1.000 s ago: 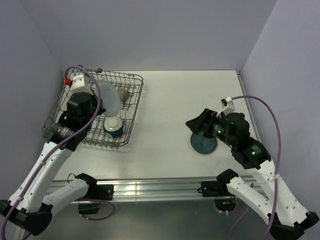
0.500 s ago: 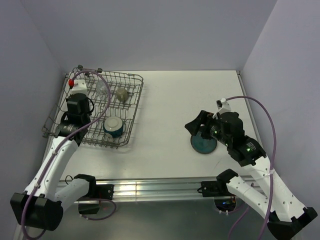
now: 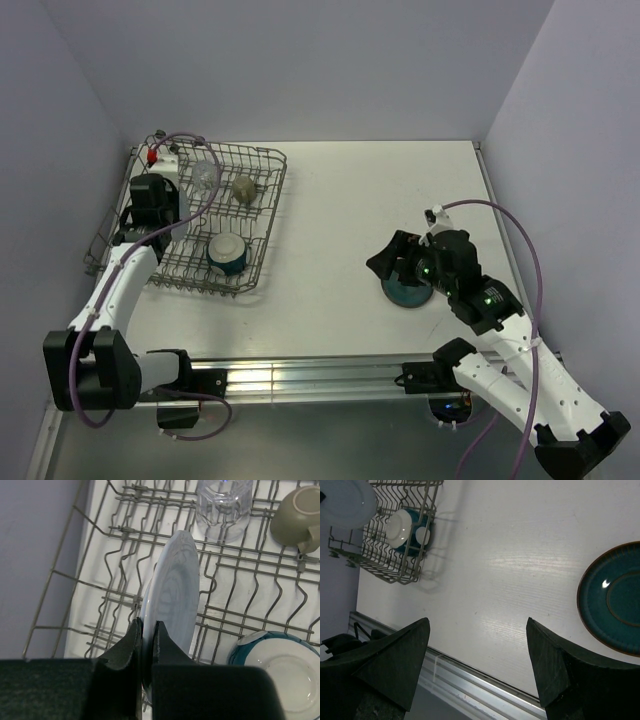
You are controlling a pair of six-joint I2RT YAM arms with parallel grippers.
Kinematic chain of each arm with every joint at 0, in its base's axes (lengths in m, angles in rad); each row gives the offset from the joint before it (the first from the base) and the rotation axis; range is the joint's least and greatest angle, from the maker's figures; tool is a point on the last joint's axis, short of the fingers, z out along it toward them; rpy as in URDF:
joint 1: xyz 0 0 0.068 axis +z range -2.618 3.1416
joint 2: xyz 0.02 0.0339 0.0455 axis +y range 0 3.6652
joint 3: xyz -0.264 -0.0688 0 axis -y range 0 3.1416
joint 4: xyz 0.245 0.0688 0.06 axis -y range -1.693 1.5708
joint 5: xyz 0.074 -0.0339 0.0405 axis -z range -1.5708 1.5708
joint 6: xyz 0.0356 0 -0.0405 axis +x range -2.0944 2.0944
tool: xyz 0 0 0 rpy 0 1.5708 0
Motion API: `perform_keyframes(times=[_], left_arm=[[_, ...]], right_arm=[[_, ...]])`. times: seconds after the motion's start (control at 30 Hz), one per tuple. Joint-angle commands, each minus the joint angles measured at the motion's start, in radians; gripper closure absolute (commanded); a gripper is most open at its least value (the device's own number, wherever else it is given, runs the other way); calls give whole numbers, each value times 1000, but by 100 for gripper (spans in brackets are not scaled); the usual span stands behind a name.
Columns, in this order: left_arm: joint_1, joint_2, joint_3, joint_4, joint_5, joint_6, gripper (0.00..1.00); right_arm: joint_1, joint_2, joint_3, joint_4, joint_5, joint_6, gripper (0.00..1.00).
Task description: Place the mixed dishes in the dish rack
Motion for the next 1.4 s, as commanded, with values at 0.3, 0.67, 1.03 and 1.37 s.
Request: perform_keyframes(times=[0.3,0.67,1.03,1.37], left_arm=[[1,92,28,246,-9,80,100],[1,202,107,233,31,108,100],[1,255,126,230,71,119,100],[32,342,155,216,138,114,100]], right_arm=[[-5,-22,-18,43,-8,-33,15],[-6,0,-29,63,-15,-31,16],[-17,6,-29,62,-12,-40,16],[-24,9,-35,69,-18,-40,16]])
